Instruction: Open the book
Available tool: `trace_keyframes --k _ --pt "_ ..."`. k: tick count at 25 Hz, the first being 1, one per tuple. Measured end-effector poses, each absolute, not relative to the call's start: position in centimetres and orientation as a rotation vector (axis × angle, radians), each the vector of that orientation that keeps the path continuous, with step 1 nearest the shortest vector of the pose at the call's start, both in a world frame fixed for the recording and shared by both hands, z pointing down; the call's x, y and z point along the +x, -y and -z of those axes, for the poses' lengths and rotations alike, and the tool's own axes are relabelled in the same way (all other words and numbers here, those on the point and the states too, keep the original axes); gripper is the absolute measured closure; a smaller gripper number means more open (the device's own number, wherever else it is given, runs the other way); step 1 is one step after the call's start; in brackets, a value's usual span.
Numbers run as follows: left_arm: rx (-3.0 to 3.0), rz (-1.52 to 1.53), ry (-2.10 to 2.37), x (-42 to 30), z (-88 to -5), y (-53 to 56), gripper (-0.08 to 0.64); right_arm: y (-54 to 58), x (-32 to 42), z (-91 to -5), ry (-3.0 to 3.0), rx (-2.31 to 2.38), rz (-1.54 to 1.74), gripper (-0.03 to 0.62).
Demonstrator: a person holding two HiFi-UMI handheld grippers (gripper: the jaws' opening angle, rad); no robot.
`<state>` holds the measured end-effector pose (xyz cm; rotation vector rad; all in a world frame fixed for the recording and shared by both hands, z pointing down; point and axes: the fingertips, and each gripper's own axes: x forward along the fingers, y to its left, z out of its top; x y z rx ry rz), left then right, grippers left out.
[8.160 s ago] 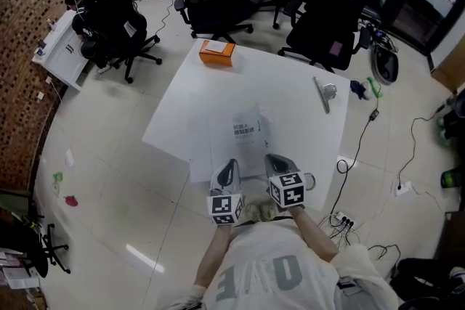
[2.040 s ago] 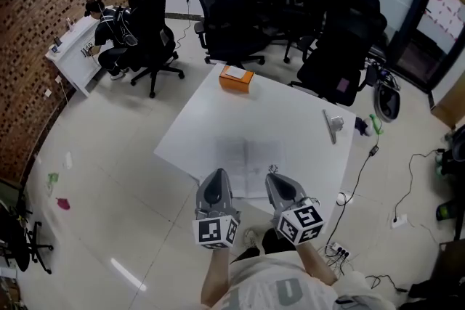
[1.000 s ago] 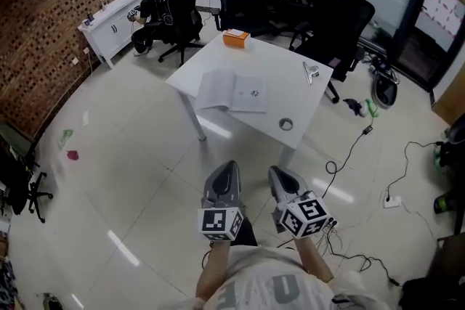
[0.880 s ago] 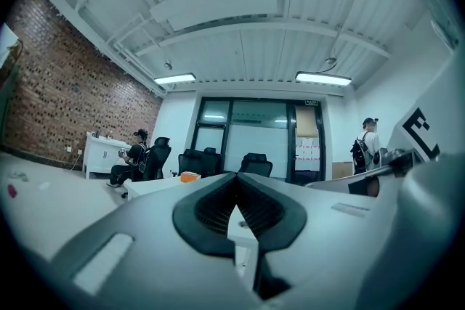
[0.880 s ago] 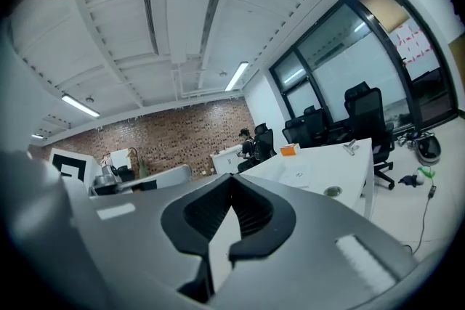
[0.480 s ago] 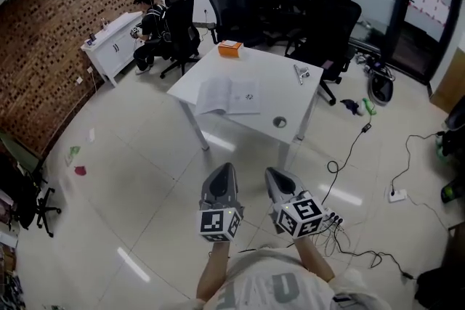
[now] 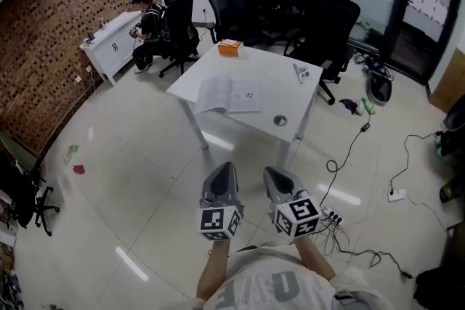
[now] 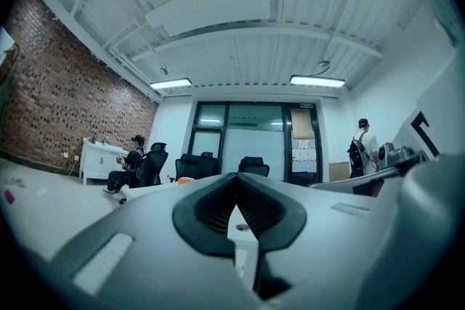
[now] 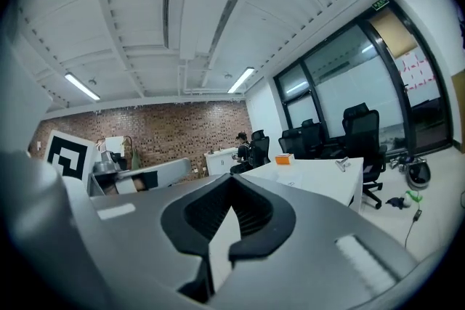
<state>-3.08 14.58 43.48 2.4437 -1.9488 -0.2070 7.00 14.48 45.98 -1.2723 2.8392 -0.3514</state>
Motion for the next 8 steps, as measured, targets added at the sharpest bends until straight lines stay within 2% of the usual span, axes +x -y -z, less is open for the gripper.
trace_keyframes --k 8 --pt "2.432 0.18 1.917 -3.8 -44.7 -14.2 0.541 -14.3 6.2 -46.7 -2.863 -1.263 0.375 0.591"
